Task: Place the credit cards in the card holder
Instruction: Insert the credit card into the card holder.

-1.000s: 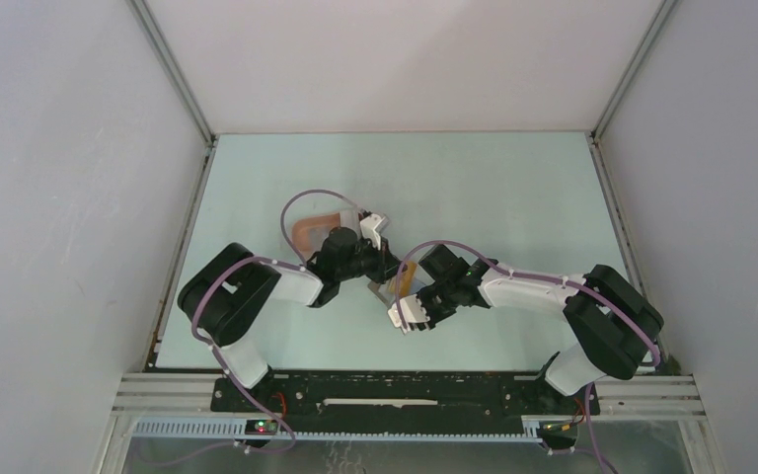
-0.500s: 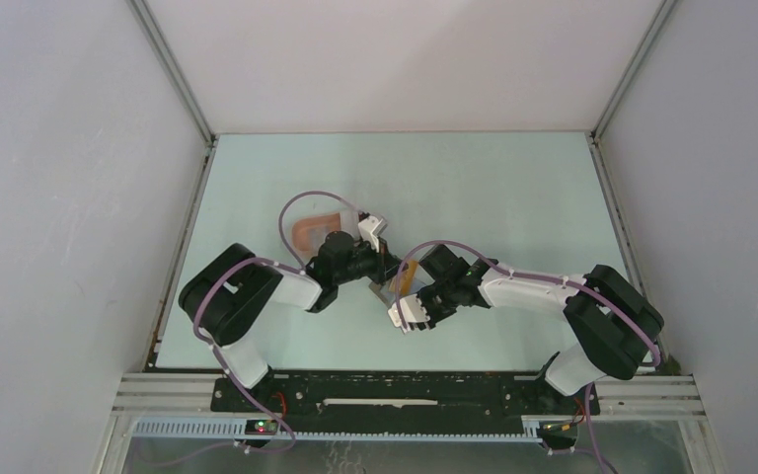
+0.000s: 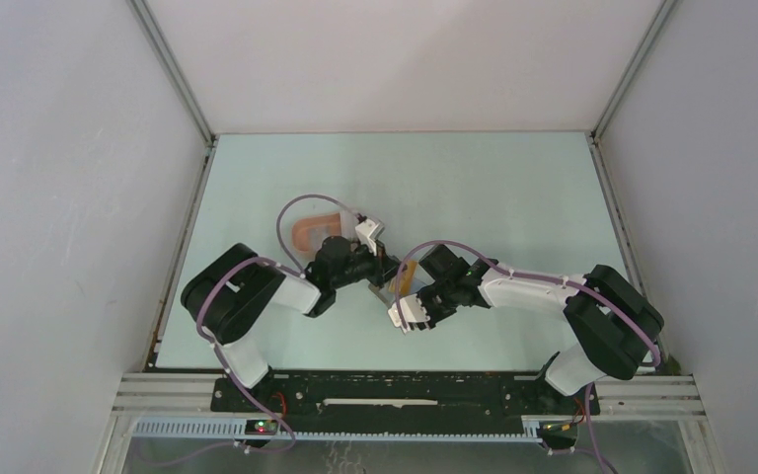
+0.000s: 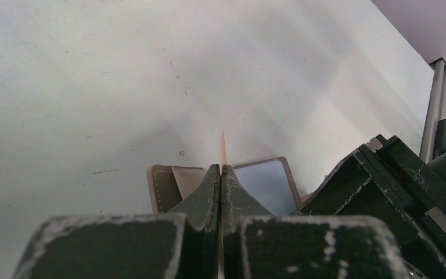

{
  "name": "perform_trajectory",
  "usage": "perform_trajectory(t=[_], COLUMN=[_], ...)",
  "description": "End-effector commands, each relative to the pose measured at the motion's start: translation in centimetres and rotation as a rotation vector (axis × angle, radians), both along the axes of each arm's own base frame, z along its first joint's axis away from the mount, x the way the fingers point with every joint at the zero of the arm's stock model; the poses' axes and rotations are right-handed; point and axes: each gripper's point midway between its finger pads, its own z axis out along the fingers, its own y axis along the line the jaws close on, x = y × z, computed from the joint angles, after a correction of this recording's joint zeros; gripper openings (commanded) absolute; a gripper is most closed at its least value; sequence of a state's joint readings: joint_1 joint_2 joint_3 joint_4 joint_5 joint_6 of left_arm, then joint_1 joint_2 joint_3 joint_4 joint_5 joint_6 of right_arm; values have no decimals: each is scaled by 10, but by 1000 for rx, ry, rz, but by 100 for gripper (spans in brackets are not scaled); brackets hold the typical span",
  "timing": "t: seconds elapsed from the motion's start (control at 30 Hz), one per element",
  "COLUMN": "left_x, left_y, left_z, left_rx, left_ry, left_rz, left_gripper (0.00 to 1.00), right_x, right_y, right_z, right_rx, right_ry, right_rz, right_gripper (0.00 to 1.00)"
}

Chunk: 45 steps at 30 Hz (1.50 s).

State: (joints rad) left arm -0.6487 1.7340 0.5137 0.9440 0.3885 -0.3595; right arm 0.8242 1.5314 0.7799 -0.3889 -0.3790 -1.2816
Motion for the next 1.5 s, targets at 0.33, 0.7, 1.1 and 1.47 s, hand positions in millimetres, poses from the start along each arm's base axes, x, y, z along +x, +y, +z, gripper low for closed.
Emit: perform_trajectory(t=[0.33,0.7,1.1,1.47], left_x=[-38,-37,-26,-22], left_y=[15,12,32,29], left_z=[-32,-25,-4,-7], left_rx=[22,-107,-226,-266], left_ry=[157,246,175,193], left_rz=[7,150,293,335], left_gripper=[0,0,0,0], right_x=[18,15,9,7], right_y=[-17,-26,-22,-22], right_z=[14,16,12,9], right_rx=[-19,-5,-14,-26], right_ry=[-71,-76,-61,-58], right_rz=[-6,21,36,47], right_gripper=[33,43,44,43])
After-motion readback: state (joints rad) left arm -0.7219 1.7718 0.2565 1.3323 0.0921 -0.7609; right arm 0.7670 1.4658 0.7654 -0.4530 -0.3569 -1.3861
